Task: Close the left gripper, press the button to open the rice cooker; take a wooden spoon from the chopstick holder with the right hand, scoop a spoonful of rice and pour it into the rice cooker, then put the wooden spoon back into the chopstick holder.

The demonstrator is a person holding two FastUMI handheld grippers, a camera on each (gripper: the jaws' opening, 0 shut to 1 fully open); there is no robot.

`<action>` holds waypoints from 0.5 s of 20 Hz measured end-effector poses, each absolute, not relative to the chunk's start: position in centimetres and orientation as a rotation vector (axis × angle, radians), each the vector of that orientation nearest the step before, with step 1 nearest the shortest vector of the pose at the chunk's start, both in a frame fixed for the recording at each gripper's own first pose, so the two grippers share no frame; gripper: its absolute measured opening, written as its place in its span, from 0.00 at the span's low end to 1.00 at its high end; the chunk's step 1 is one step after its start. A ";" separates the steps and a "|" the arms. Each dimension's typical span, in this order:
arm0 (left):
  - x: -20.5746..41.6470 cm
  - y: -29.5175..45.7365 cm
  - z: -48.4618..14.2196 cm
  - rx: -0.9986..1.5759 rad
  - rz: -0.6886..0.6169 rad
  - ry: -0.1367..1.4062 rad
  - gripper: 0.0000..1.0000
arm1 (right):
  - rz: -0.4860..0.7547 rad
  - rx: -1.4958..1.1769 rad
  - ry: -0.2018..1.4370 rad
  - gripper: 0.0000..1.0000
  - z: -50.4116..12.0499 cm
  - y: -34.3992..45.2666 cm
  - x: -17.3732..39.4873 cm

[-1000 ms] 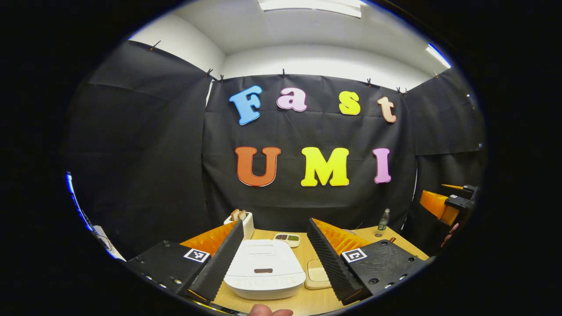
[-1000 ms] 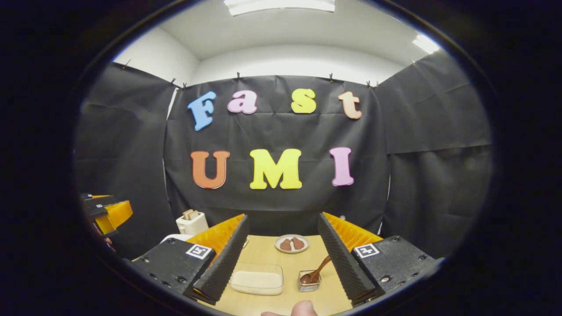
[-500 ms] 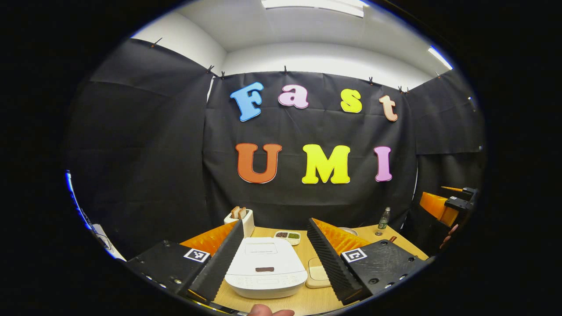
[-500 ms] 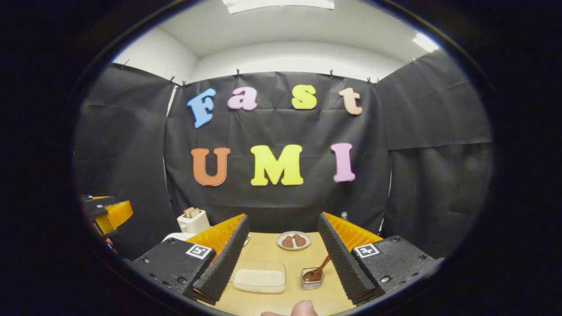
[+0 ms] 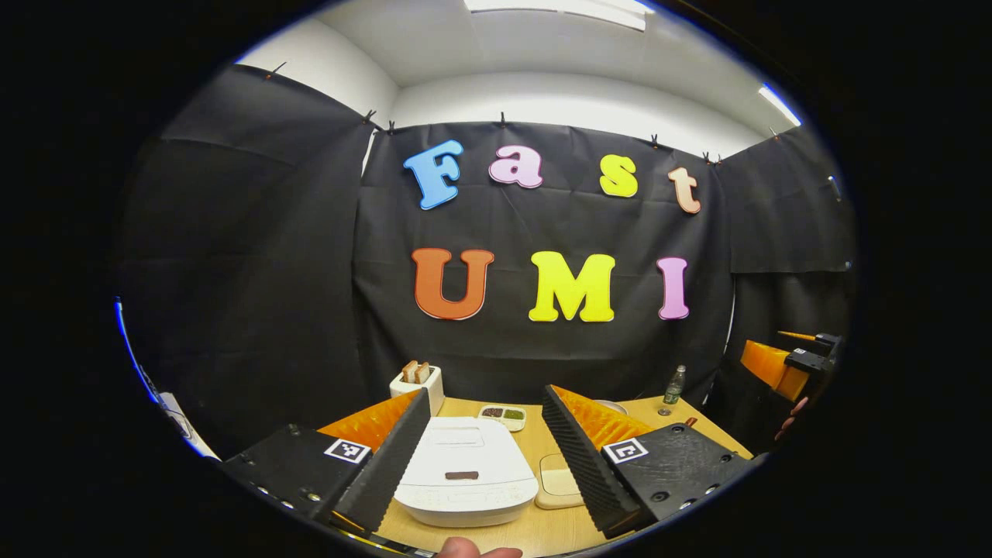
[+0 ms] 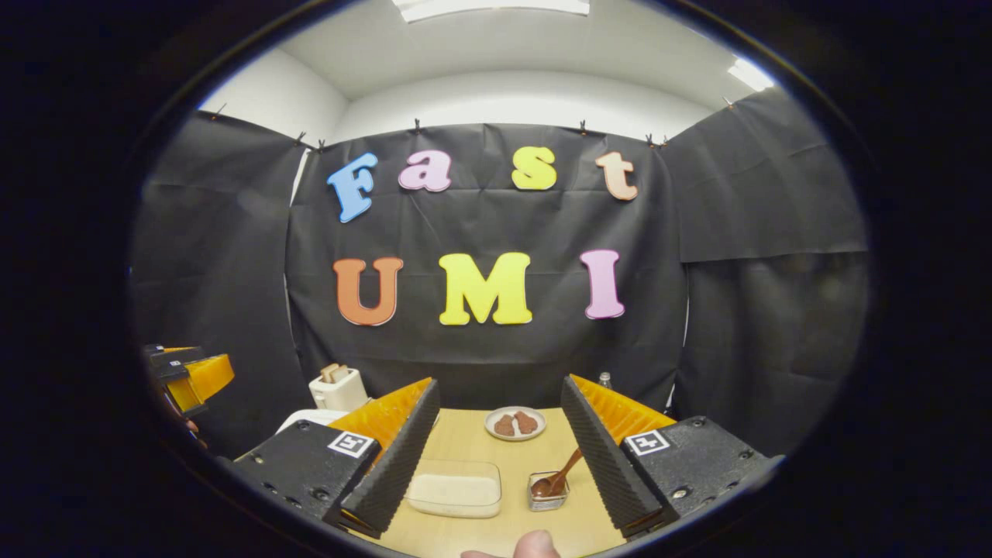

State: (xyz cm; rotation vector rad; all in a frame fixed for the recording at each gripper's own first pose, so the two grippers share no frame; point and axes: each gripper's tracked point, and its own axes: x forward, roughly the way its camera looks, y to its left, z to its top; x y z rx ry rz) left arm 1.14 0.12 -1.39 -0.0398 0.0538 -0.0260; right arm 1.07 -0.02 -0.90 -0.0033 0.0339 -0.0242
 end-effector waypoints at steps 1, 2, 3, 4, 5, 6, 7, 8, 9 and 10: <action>1.3 0.2 -1.7 -0.038 -0.025 0.065 0.94 | -0.023 -0.004 0.036 0.99 -1.1 0.0 1.1; 1.4 0.2 -2.0 -0.038 -0.026 0.077 0.94 | -0.023 -0.004 0.037 0.99 -1.1 -0.1 1.2; 1.5 0.2 -2.4 -0.040 -0.028 0.095 0.94 | -0.023 -0.003 0.038 1.00 -1.3 -0.3 1.5; 1.5 0.1 -2.9 -0.040 -0.028 0.116 0.94 | -0.022 0.000 0.039 1.00 -1.4 -0.4 1.7; 1.7 0.2 -3.4 -0.041 -0.030 0.136 0.94 | -0.020 0.005 0.043 1.00 -1.8 -0.5 1.9; 1.9 0.1 -3.9 -0.043 -0.032 0.158 0.94 | -0.019 0.010 0.049 1.00 -2.0 -0.7 2.2; 2.0 0.0 -4.4 -0.045 -0.035 0.180 0.94 | -0.018 0.013 0.057 1.00 -2.4 -0.9 2.5; 2.5 0.0 -5.1 -0.053 -0.036 0.207 0.89 | -0.016 0.015 0.063 1.00 -2.6 -1.2 2.7; 2.7 -0.1 -5.6 -0.064 -0.041 0.235 0.75 | -0.016 0.017 0.068 1.00 -2.9 -1.6 3.1; 2.9 -0.2 -6.3 -0.075 -0.039 0.269 0.66 | -0.017 0.019 0.073 0.99 -3.2 -2.0 3.6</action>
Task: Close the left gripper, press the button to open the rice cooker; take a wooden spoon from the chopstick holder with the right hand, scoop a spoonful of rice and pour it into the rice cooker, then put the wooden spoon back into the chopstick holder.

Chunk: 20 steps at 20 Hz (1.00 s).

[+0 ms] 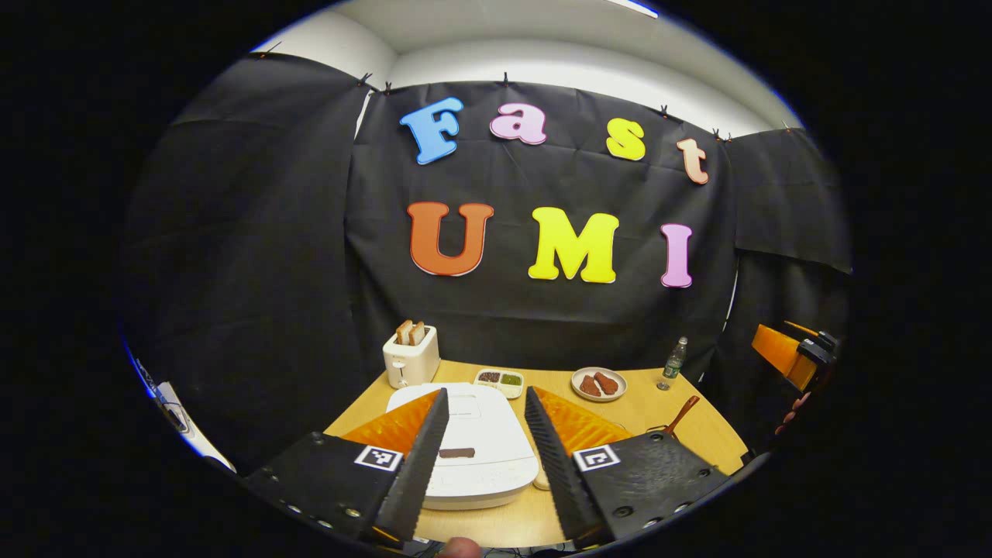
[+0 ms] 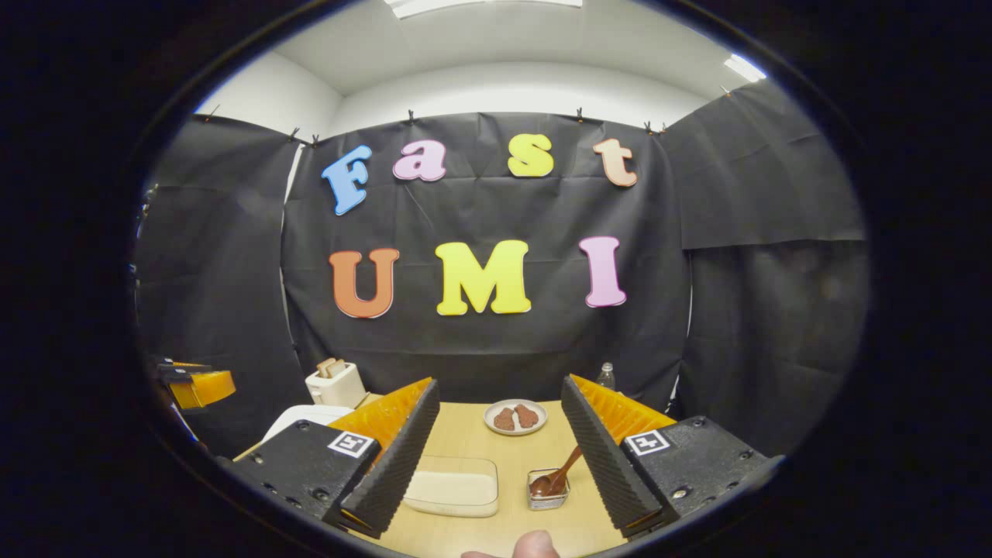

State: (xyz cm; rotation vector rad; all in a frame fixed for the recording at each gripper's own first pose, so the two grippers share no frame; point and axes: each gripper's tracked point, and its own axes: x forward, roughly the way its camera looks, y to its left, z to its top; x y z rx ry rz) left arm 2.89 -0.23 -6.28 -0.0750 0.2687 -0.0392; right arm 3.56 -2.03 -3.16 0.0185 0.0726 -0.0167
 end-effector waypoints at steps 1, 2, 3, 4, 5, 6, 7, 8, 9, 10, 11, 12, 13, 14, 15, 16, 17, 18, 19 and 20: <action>3.1 0.1 -6.9 -0.084 -0.024 0.300 0.68 | -0.017 0.021 0.077 1.00 -3.4 -2.4 3.9; 3.3 0.3 -7.4 -0.095 -0.011 0.325 0.45 | -0.019 0.025 0.079 1.00 -3.4 -2.9 4.4; 3.8 0.6 -7.7 -0.108 0.005 0.349 0.38 | -0.020 0.032 0.081 1.00 -3.7 -3.5 5.0; 4.1 0.6 -8.3 -0.126 0.012 0.377 0.10 | -0.023 0.040 0.081 1.00 -3.8 -4.2 5.5; 4.3 0.4 -9.0 -0.152 0.011 0.414 0.11 | -0.027 0.050 0.079 1.00 -4.0 -4.8 6.2; 4.5 -0.1 -9.7 -0.176 -0.007 0.451 0.02 | -0.030 0.060 0.079 1.00 -4.1 -5.4 6.8; 5.6 -0.1 -10.7 -0.188 -0.011 0.481 0.01 | -0.032 0.071 0.084 1.00 -4.5 -6.1 7.5; 5.8 -0.1 -10.9 -0.201 -0.012 0.502 0.00 | -0.033 0.080 0.093 1.00 -4.9 -6.5 8.2; 6.1 0.1 -11.0 -0.210 -0.013 0.523 0.00 | -0.033 0.090 0.104 1.00 -5.3 -7.0 8.7; 6.7 0.4 -11.7 -0.218 -0.008 0.549 0.00 | -0.031 0.098 0.115 1.00 -5.7 -7.4 9.3; 7.3 0.8 -12.8 -0.223 0.005 0.588 0.00 | -0.033 0.104 0.124 1.00 -6.1 -7.9 10.0; 7.6 1.3 -14.1 -0.231 0.013 0.638 0.00 | -0.034 0.107 0.131 0.99 -6.3 -8.4 10.5; 7.9 1.7 -15.5 -0.239 0.024 0.682 0.00 | -0.038 0.107 0.137 0.99 -6.7 -8.8 10.8; 8.1 2.0 -16.7 -0.248 0.025 0.721 0.00 | -0.044 0.106 0.144 1.00 -7.0 -9.2 11.0; 8.2 2.3 -17.9 -0.252 0.035 0.759 0.00 | -0.050 0.106 0.150 1.00 -7.4 -9.7 11.3; 8.4 2.6 -19.2 -0.255 0.034 0.794 0.00 | -0.057 0.109 0.159 1.00 -7.7 -10.1 11.5; 8.4 2.8 -20.2 -0.253 0.038 0.821 0.00 | -0.063 0.111 0.169 1.00 -8.1 -10.5 11.5; 8.2 2.9 -21.1 -0.255 0.039 0.844 0.00 | -0.072 0.112 0.177 1.00 -8.4 -11.0 11.5; 8.1 2.8 -21.7 -0.258 0.036 0.860 0.00 | -0.082 0.112 0.182 1.00 -8.6 -11.5 11.5; 8.2 2.7 -22.0 -0.260 0.033 0.868 0.00 | -0.091 0.111 0.187 1.00 -8.8 -12.0 11.6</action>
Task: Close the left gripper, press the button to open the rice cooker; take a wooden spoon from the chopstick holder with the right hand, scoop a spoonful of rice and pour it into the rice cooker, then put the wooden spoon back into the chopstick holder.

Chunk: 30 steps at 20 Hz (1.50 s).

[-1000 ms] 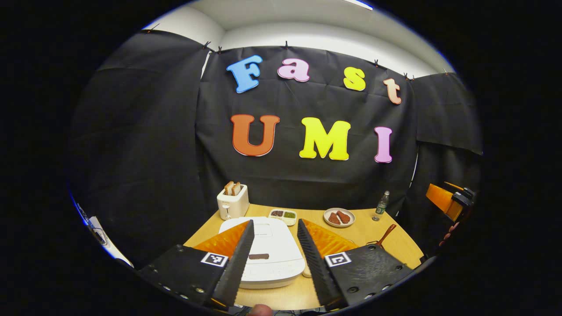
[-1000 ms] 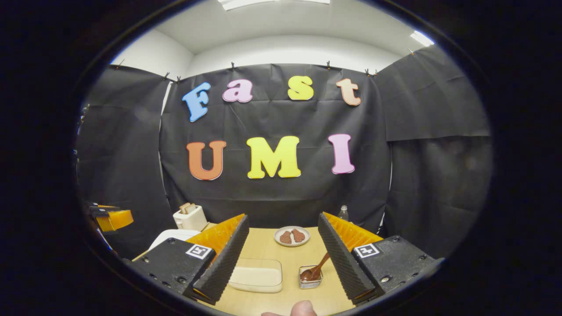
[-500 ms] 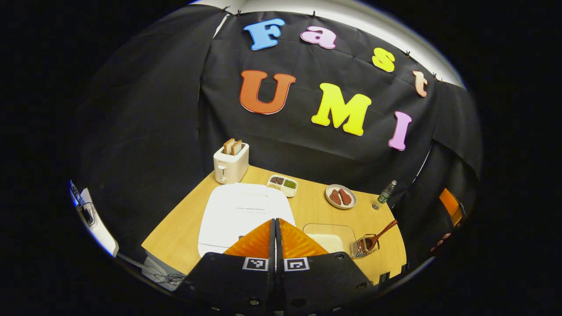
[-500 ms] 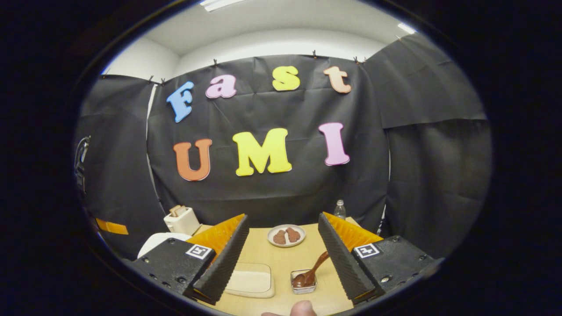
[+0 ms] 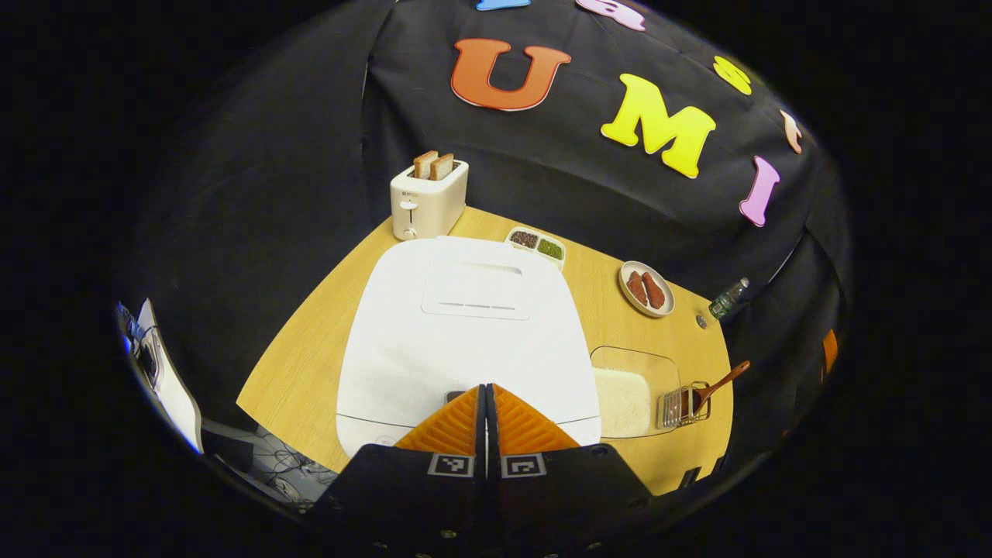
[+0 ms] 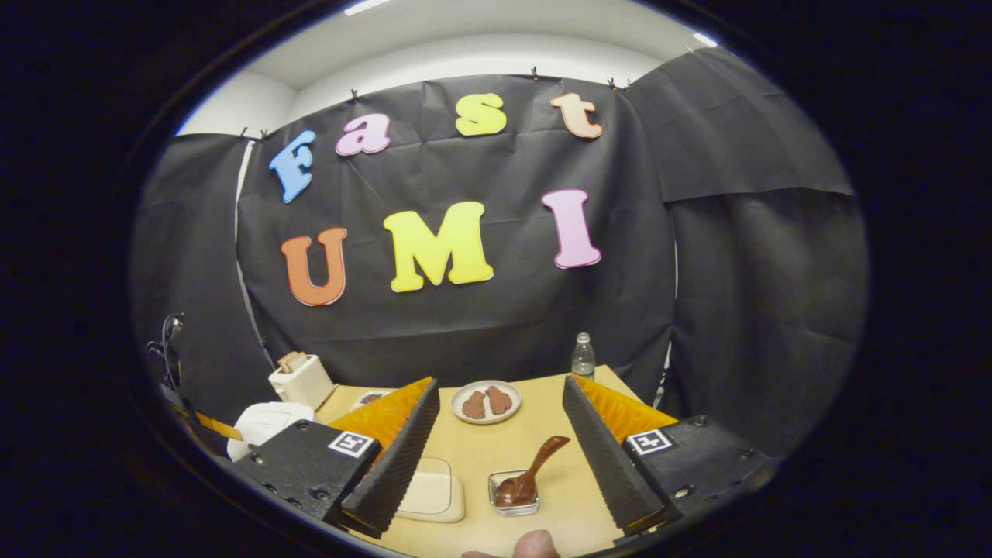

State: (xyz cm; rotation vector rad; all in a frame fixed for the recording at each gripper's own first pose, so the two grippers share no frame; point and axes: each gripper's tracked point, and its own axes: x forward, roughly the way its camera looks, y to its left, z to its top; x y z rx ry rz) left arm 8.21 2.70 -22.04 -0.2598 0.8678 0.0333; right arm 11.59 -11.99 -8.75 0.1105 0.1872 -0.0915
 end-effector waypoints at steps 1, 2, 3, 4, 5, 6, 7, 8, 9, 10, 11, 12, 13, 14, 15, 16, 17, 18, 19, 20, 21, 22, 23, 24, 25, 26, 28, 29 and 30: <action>8.4 2.8 -22.5 -0.261 0.036 0.870 0.00 | -0.097 0.108 0.195 1.00 -9.0 -12.2 11.6; 8.6 2.7 -22.6 -0.264 0.036 0.869 0.00 | -0.103 0.105 0.201 1.00 -9.2 -12.4 11.6; 8.7 2.7 -22.7 -0.266 0.036 0.866 0.00 | -0.107 0.102 0.204 1.00 -9.3 -12.6 11.6; 9.1 2.8 -22.9 -0.264 0.037 0.863 0.00 | -0.107 0.099 0.207 1.00 -9.4 -12.6 11.7; 9.3 3.0 -23.1 -0.261 0.043 0.860 0.00 | -0.104 0.099 0.213 1.00 -9.5 -12.4 11.7; 9.4 2.9 -23.4 -0.263 0.043 0.861 0.00 | -0.096 0.101 0.216 1.00 -9.6 -12.0 11.7; 9.4 2.8 -23.6 -0.265 0.042 0.867 0.00 | -0.091 0.100 0.219 1.00 -9.6 -11.8 11.7; 9.3 2.7 -23.7 -0.263 0.040 0.873 0.00 | -0.089 0.097 0.219 1.00 -9.6 -11.7 11.7; 9.3 2.8 -24.1 -0.259 0.039 0.877 0.00 | -0.087 0.094 0.218 1.00 -9.6 -11.5 11.6; 9.1 2.8 -24.3 -0.259 0.038 0.884 0.00 | -0.085 0.092 0.217 1.00 -9.5 -11.4 11.6; 9.1 2.8 -24.3 -0.269 0.040 0.876 0.00 | -0.084 0.092 0.219 1.00 -9.7 -11.3 11.6; 9.0 2.8 -24.5 -0.289 0.045 0.881 0.00 | -0.085 0.093 0.222 1.00 -9.8 -11.3 11.6; 9.0 2.8 -24.6 -0.314 0.053 0.879 0.00 | -0.085 0.096 0.226 1.00 -9.9 -11.3 11.7; 8.9 2.8 -24.8 -0.339 0.059 0.890 0.00 | -0.086 0.101 0.231 1.00 -10.1 -11.3 11.8; 8.0 2.5 -25.1 -0.369 0.060 0.922 0.00 | -0.085 0.107 0.237 1.00 -10.4 -11.3 11.7; 8.2 2.6 -24.5 -0.386 0.060 0.914 0.00 | -0.084 0.113 0.241 1.00 -10.5 -11.2 11.7; 8.0 2.4 -25.1 -0.384 0.048 0.935 0.00 | -0.080 0.115 0.245 1.00 -10.7 -11.1 11.8; 8.2 2.6 -25.1 -0.388 0.045 0.939 0.00 | -0.077 0.114 0.248 1.00 -10.8 -11.0 11.8; 8.4 2.8 -24.8 -0.400 0.047 0.929 0.00 | -0.072 0.112 0.248 1.00 -10.8 -11.0 11.8; 8.4 2.7 -24.7 -0.410 0.045 0.919 0.00 | -0.065 0.111 0.247 0.99 -10.6 -10.9 11.8; 8.5 2.7 -24.5 -0.411 0.041 0.907 0.00 | -0.061 0.108 0.243 0.99 -10.5 -10.8 11.8; 8.7 2.8 -24.2 -0.409 0.045 0.895 0.00 | -0.061 0.104 0.236 1.00 -10.2 -10.9 11.8; 9.0 2.9 -23.7 -0.406 0.055 0.879 0.00 | -0.061 0.100 0.227 0.99 -10.0 -10.9 11.8; 9.3 3.0 -23.0 -0.393 0.062 0.860 0.00 | -0.062 0.095 0.220 0.99 -9.7 -11.0 11.8; 9.5 3.0 -22.2 -0.367 0.065 0.834 0.01 | -0.063 0.094 0.214 0.99 -9.4 -11.2 11.8; 9.8 3.1 -21.1 -0.339 0.062 0.804 0.00 | -0.062 0.098 0.211 0.99 -9.3 -11.3 11.7; 10.8 3.2 -18.8 -0.290 0.059 0.730 0.01 | -0.065 0.104 0.205 0.99 -9.0 -11.6 11.4; 11.1 3.2 -17.5 -0.266 0.058 0.687 0.01 | -0.068 0.103 0.200 0.99 -8.9 -11.7 11.3; 11.9 3.4 -16.2 -0.245 0.064 0.640 0.01 | -0.071 0.100 0.196 0.99 -8.7 -11.9 11.2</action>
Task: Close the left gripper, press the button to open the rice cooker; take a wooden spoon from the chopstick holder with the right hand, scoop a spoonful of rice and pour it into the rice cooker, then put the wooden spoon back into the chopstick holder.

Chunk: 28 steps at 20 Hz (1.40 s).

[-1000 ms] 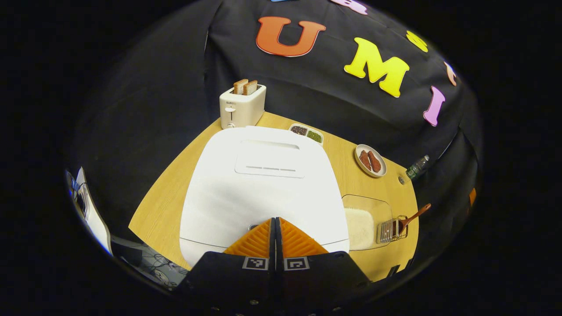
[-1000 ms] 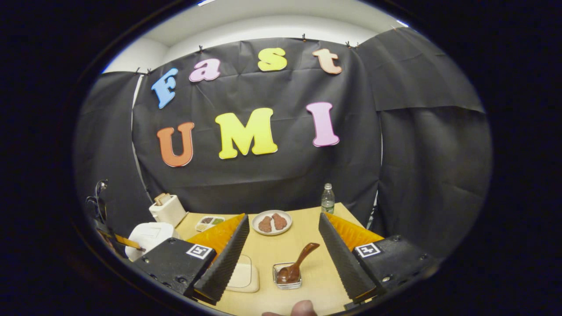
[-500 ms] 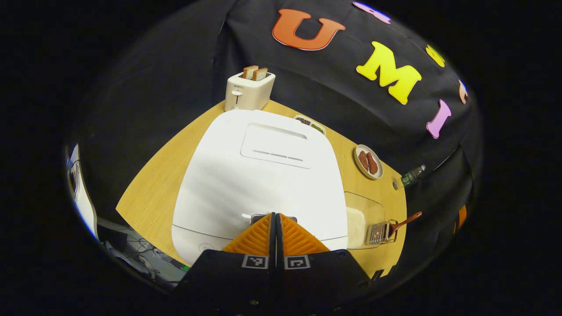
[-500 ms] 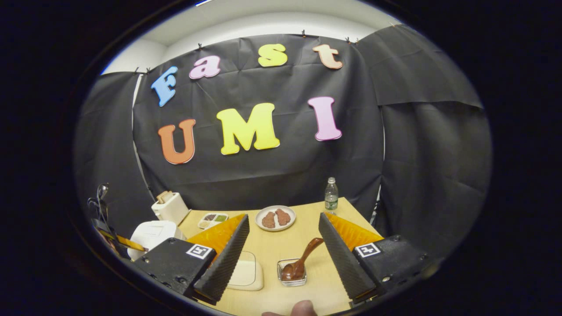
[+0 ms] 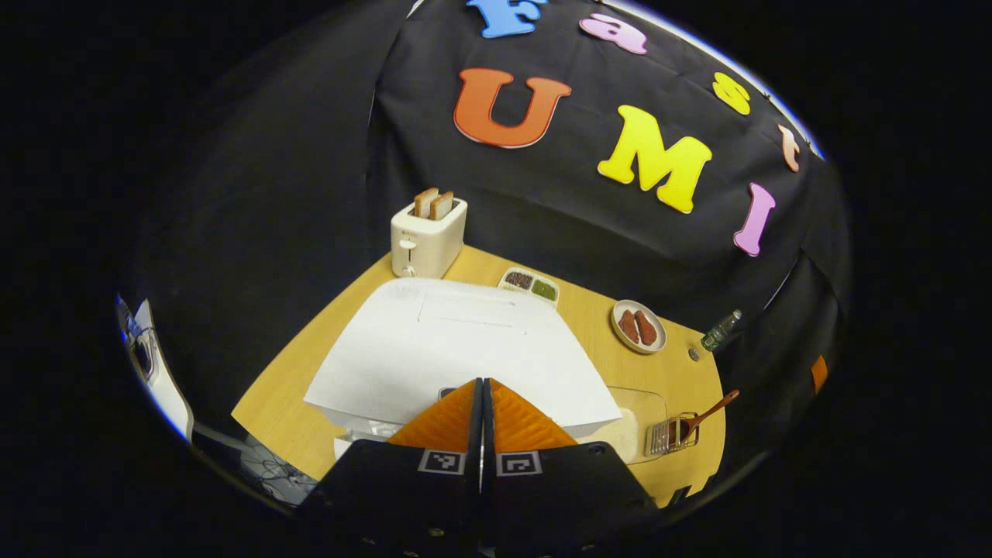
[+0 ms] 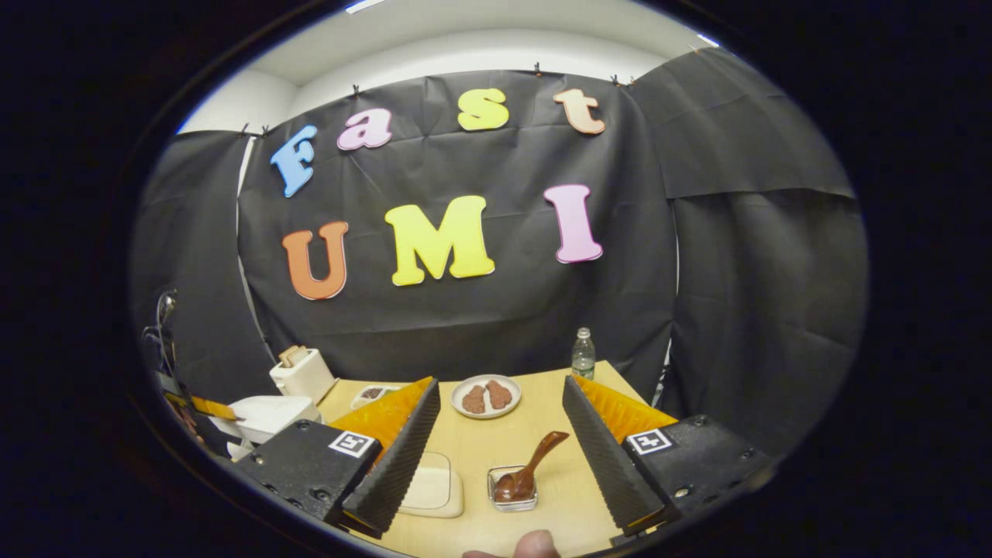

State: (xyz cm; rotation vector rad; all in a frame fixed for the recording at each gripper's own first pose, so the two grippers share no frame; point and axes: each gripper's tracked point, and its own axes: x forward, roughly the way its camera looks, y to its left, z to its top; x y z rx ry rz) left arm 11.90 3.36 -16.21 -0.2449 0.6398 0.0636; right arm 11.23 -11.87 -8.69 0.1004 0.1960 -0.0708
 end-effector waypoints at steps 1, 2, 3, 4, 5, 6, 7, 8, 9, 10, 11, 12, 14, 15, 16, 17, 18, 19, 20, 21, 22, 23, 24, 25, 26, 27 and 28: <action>12.4 3.5 -15.1 -0.230 0.065 0.597 0.01 | -0.073 0.099 0.194 1.00 -8.6 -11.9 11.1; 13.1 3.7 -14.0 -0.217 0.072 0.554 0.05 | -0.075 0.099 0.192 0.99 -8.5 -12.0 11.0; 13.8 3.8 -12.9 -0.209 0.068 0.516 0.05 | -0.076 0.098 0.193 0.99 -8.6 -12.1 10.9; 14.5 3.3 -12.2 -0.207 0.054 0.494 0.08 | -0.078 0.097 0.194 1.00 -8.5 -12.2 10.7; 14.8 3.1 -11.5 -0.201 0.044 0.478 0.18 | -0.080 0.098 0.193 1.00 -8.4 -12.4 10.4; 15.2 3.4 -11.0 -0.185 0.055 0.458 0.55 | -0.079 0.096 0.193 0.99 -8.2 -12.6 10.1; 15.8 3.7 -10.2 -0.168 0.068 0.437 0.73 | -0.081 0.094 0.187 0.99 -8.0 -12.7 9.8; 16.0 3.7 -9.7 -0.162 0.071 0.420 0.87 | -0.085 0.090 0.183 0.99 -7.8 -12.9 9.5; 16.1 3.6 -8.9 -0.159 0.076 0.393 0.86 | -0.088 0.085 0.179 1.00 -7.7 -13.2 9.1; 16.2 3.5 -7.8 -0.160 0.075 0.363 0.85 | -0.093 0.080 0.176 0.99 -7.6 -13.5 8.9; 16.1 3.2 -6.8 -0.166 0.070 0.332 0.87 | -0.099 0.076 0.173 0.99 -7.5 -13.9 8.6; 16.0 3.0 -5.9 -0.168 0.067 0.306 0.90 | -0.104 0.073 0.174 1.00 -7.6 -14.1 8.3; 15.8 2.7 -4.8 -0.147 0.069 0.261 0.93 | -0.116 0.073 0.182 1.00 -7.8 -14.7 7.9; 15.6 2.5 -4.2 -0.128 0.067 0.237 0.94 | -0.113 0.073 0.191 1.00 -8.1 -14.8 7.8; 15.4 2.3 -3.6 -0.107 0.070 0.213 0.94 | -0.105 0.073 0.200 1.00 -8.4 -14.6 7.6; 15.1 2.0 -2.8 -0.090 0.070 0.191 0.94 | -0.103 0.071 0.207 1.00 -8.6 -14.6 7.5; 14.9 1.7 -2.2 -0.078 0.070 0.172 0.95 | -0.103 0.069 0.210 0.99 -8.6 -14.7 7.3; 14.7 1.2 -1.7 -0.076 0.061 0.158 0.94 | -0.095 0.068 0.212 0.99 -8.6 -14.5 7.3; 14.5 0.8 -1.4 -0.081 0.047 0.152 0.94 | -0.086 0.066 0.216 1.00 -8.6 -14.2 7.2; 14.1 0.6 -1.2 -0.083 0.042 0.147 0.94 | -0.077 0.064 0.219 1.00 -8.8 -14.1 7.2; 14.0 0.8 -1.0 -0.081 0.052 0.142 0.94 | -0.067 0.062 0.225 1.00 -9.0 -13.9 7.1; 13.7 1.0 -0.8 -0.076 0.057 0.136 0.94 | -0.059 0.061 0.231 1.00 -9.2 -13.8 7.2; 13.2 1.3 -0.4 -0.070 0.066 0.126 0.94 | -0.055 0.061 0.237 1.00 -9.4 -13.8 7.2; 12.8 1.4 -0.1 -0.062 0.071 0.120 0.94 | -0.051 0.062 0.243 1.00 -9.8 -13.8 7.3; 12.4 1.5 0.0 -0.051 0.079 0.114 0.94 | -0.050 0.062 0.251 1.00 -10.1 -13.8 7.4; 12.0 1.5 0.4 -0.043 0.082 0.104 0.94 | -0.049 0.064 0.256 1.00 -10.5 -13.8 7.5; 11.6 1.5 0.6 -0.038 0.082 0.099 0.94 | -0.049 0.066 0.263 1.00 -10.9 -13.9 7.7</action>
